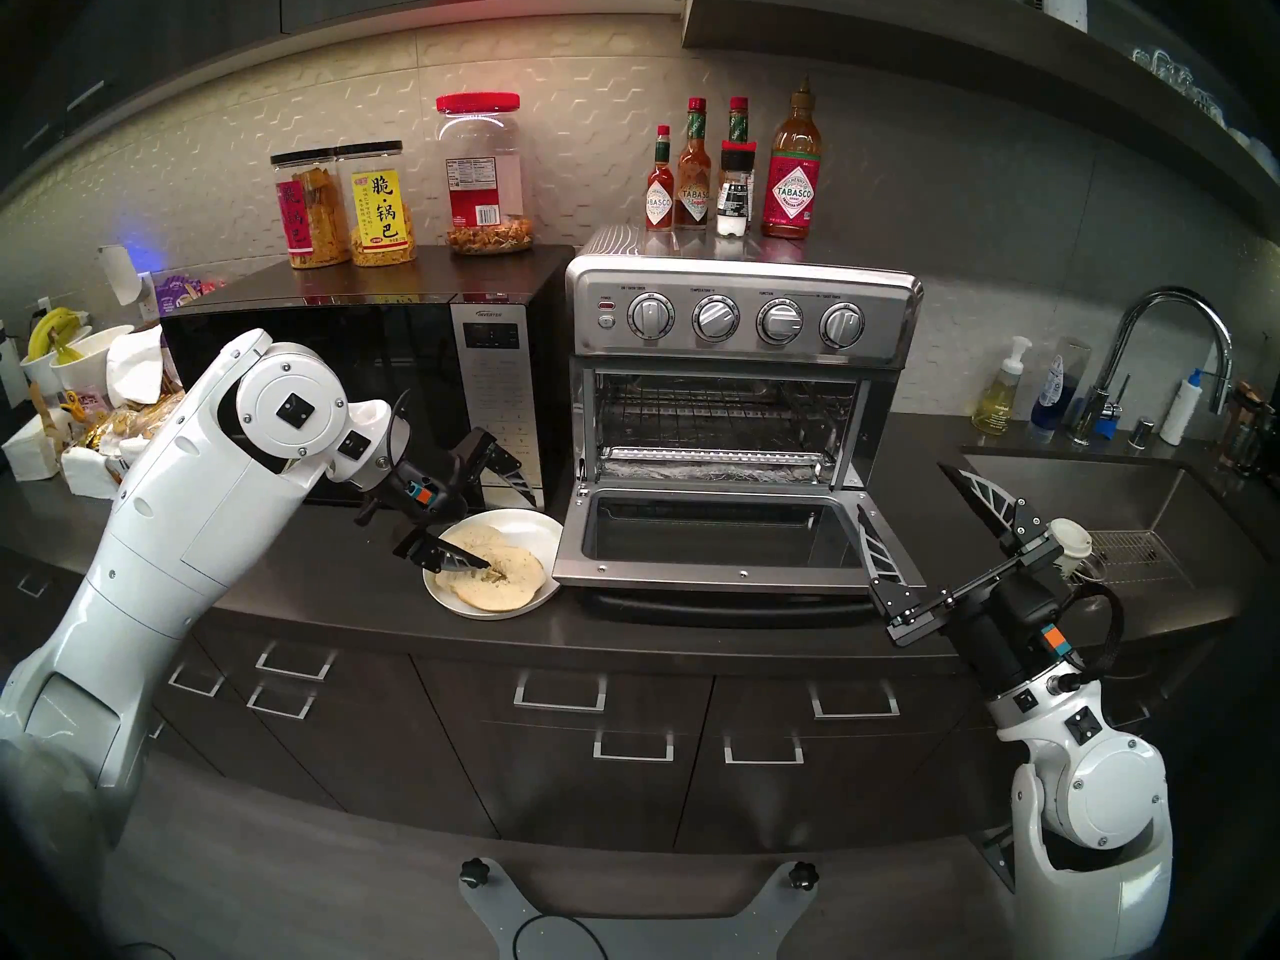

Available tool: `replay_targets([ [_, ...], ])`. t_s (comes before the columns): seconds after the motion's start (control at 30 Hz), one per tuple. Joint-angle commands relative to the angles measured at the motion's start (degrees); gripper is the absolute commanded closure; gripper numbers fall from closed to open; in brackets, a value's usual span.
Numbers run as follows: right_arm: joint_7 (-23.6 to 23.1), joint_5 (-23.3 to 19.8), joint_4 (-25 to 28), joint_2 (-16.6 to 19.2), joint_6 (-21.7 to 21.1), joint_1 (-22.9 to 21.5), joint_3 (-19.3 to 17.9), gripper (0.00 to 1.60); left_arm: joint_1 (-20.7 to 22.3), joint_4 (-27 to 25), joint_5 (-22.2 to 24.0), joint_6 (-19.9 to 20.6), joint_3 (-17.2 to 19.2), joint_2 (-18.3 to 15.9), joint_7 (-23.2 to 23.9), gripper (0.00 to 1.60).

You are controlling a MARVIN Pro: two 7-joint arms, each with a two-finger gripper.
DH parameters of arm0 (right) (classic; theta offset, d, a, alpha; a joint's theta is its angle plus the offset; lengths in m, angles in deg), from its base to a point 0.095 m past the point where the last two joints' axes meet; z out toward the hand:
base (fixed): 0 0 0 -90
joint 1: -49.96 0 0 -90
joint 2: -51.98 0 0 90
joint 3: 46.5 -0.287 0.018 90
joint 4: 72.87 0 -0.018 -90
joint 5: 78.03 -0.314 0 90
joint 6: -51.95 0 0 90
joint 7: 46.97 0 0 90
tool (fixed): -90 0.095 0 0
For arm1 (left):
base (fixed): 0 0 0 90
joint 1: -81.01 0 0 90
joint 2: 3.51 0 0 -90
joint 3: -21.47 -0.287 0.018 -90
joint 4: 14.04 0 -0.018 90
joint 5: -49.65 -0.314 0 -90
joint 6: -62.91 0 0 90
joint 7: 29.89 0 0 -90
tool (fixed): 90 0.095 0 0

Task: Open the oven and place the bagel inside on the rack

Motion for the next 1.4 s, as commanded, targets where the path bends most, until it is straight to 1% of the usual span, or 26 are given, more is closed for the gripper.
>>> replay_targets([
  [0.0,-0.08,-0.24,1.17,0.11,0.31,-0.28,0.07,0.0,-0.84,-1.87,2.91,3.12,6.28,-2.89,-2.68,0.0],
  [0.07,-0.07,-0.22,1.14,0.11,0.31,-0.29,0.08,0.0,-1.77,-2.54,4.35,4.15,8.35,-3.93,-3.52,0.0],
  [0.23,-0.06,-0.2,1.12,0.11,0.32,-0.31,0.08,0.0,-5.5,-6.42,8.53,7.42,13.48,-6.18,-5.91,0.0],
  [0.3,-0.05,-0.19,1.1,0.11,0.32,-0.32,0.09,0.0,-7.12,-7.66,10.86,9.12,15.26,-6.8,-7.23,0.0],
  [0.4,-0.04,-0.18,1.06,0.1,0.31,-0.33,0.09,0.0,-10.64,-9.68,13.77,11.26,18.66,-7.32,-9.49,0.0],
  [0.47,-0.04,-0.17,1.04,0.1,0.31,-0.34,0.09,0.0,-12.18,-10.28,15.34,12.33,20.14,-7.31,-9.31,0.0],
  [0.53,-0.03,-0.15,1.0,0.1,0.31,-0.36,0.1,0.0,-13.68,-10.27,16.55,13.41,20.34,-7.39,-9.11,0.0],
  [0.57,-0.03,-0.14,0.98,0.1,0.31,-0.36,0.1,0.0,-15.51,-10.75,17.01,13.8,21.17,-7.44,-9.15,0.0],
  [0.6,-0.02,-0.13,0.95,0.1,0.3,-0.37,0.1,0.0,-14.08,-9.63,17.16,14.22,19.81,-7.09,-8.43,0.0],
  [0.63,-0.02,-0.13,0.93,0.1,0.3,-0.38,0.1,0.0,-15.95,-9.92,17.55,14.58,20.74,-7.02,-8.69,0.0],
  [0.77,0.0,-0.1,0.84,0.09,0.28,-0.4,0.1,0.0,-18.6,-8.84,18.33,15.85,21.57,-6.53,-8.91,0.0],
  [0.8,0.0,-0.1,0.82,0.09,0.28,-0.4,0.1,0.0,-20.27,-8.86,18.58,16.09,22.14,-6.47,-9.12,0.0],
  [0.83,0.0,-0.1,0.81,0.09,0.28,-0.4,0.1,0.0,-19.92,-8.55,18.62,16.26,21.72,-6.32,-8.89,0.0],
  [0.9,0.0,-0.1,0.8,0.09,0.29,-0.41,0.1,0.0,-22.43,-9.11,18.97,16.41,22.68,-6.19,-9.37,0.0],
  [0.93,0.0,-0.09,0.79,0.09,0.29,-0.41,0.1,0.0,-21.93,-8.79,19.09,16.55,22.39,-5.88,-9.39,0.0],
  [0.97,0.0,-0.09,0.79,0.09,0.29,-0.42,0.1,0.0,-24.05,-9.44,19.22,16.5,23.5,-5.94,-9.96,0.0],
  [1.0,0.0,-0.09,0.78,0.09,0.29,-0.42,0.1,0.0,-23.69,-9.14,19.41,16.64,23.37,-5.65,-10.01,0.0],
  [1.03,0.0,-0.09,0.78,0.09,0.29,-0.42,0.11,0.0,-25.74,-9.61,19.7,16.66,24.52,-5.62,-10.59,0.0],
  [1.07,0.0,-0.09,0.77,0.09,0.29,-0.43,0.11,0.0,-25.27,-9.59,19.42,16.48,24.35,-5.62,-10.49,0.0],
  [1.1,0.0,-0.09,0.77,0.09,0.29,-0.43,0.11,0.0,-26.14,-9.88,19.45,16.39,24.78,-5.54,-10.65,0.0],
  [1.13,0.0,-0.09,0.75,0.09,0.29,-0.43,0.11,0.0,-28.17,-10.48,19.78,16.37,25.71,-5.39,-11.06,0.0],
  [1.17,0.0,-0.09,0.74,0.09,0.29,-0.44,0.11,0.0,-26.71,-10.15,19.75,16.41,24.96,-4.97,-10.7,0.0],
  [1.23,0.01,-0.08,0.71,0.09,0.28,-0.44,0.11,0.0,-30.16,-11.3,19.84,16.14,26.1,-4.81,-11.15,0.0],
  [1.27,0.01,-0.08,0.69,0.09,0.28,-0.45,0.1,0.0,-29.51,-10.97,19.78,16.28,25.72,-4.42,-11.01,0.0],
  [1.33,0.01,-0.07,0.65,0.09,0.27,-0.45,0.1,0.0,-31.65,-11.55,19.63,16.09,26.63,-4.29,-11.39,0.0],
  [1.37,0.01,-0.07,0.63,0.09,0.27,-0.45,0.1,0.0,-31.91,-11.5,19.73,16.13,26.85,-4.08,-11.46,0.0],
])
